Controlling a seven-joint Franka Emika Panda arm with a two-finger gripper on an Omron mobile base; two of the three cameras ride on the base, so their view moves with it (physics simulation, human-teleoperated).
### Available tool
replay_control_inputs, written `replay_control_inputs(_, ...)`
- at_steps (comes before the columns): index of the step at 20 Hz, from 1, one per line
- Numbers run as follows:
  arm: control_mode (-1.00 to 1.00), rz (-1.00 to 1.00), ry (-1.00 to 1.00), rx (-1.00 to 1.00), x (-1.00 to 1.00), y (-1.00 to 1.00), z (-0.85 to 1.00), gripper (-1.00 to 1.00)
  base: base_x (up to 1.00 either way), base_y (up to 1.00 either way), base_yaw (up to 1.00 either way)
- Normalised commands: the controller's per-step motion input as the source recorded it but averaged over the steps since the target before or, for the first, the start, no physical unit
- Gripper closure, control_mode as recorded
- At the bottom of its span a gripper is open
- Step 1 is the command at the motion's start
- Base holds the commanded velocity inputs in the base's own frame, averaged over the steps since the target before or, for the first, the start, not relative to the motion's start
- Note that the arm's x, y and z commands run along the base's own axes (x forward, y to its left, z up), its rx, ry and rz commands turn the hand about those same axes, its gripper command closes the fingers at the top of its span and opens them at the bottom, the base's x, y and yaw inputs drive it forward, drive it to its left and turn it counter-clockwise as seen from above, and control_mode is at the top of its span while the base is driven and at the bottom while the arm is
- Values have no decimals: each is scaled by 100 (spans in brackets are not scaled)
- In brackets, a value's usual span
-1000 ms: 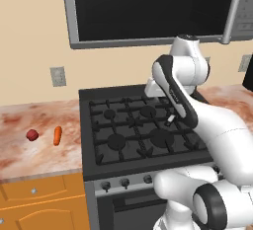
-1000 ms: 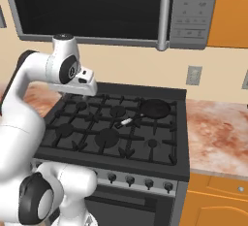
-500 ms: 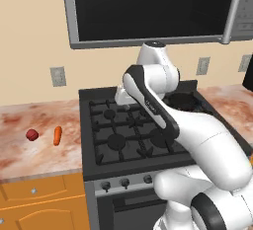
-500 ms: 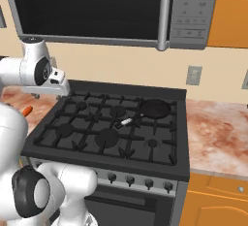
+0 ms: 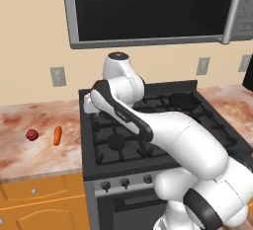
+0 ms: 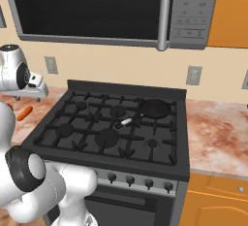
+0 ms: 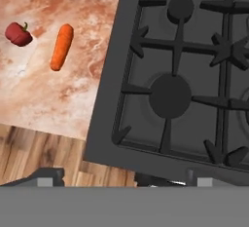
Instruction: Put the carrot and bell pepper in the pan. Then turn on the rear right burner and set the heat to medium.
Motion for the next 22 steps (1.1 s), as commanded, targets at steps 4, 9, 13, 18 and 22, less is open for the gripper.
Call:
replay_control_inputs(4, -100, 0, 0, 0, 30, 59, -12, -100, 0, 0, 0)
replay_control_inputs(9, -100, -5, 0, 0, 34, 30, -6, -100, 0, 0, 0)
replay_control_inputs(13, -100, -3, 0, 0, 35, 7, -12, -100, 0, 0, 0)
replay_control_inputs(18, -100, 0, 1, 5, 8, 0, -27, -100, 0, 0, 0)
replay_control_inputs(22, -100, 0, 0, 7, 0, 0, -32, -100, 0, 0, 0)
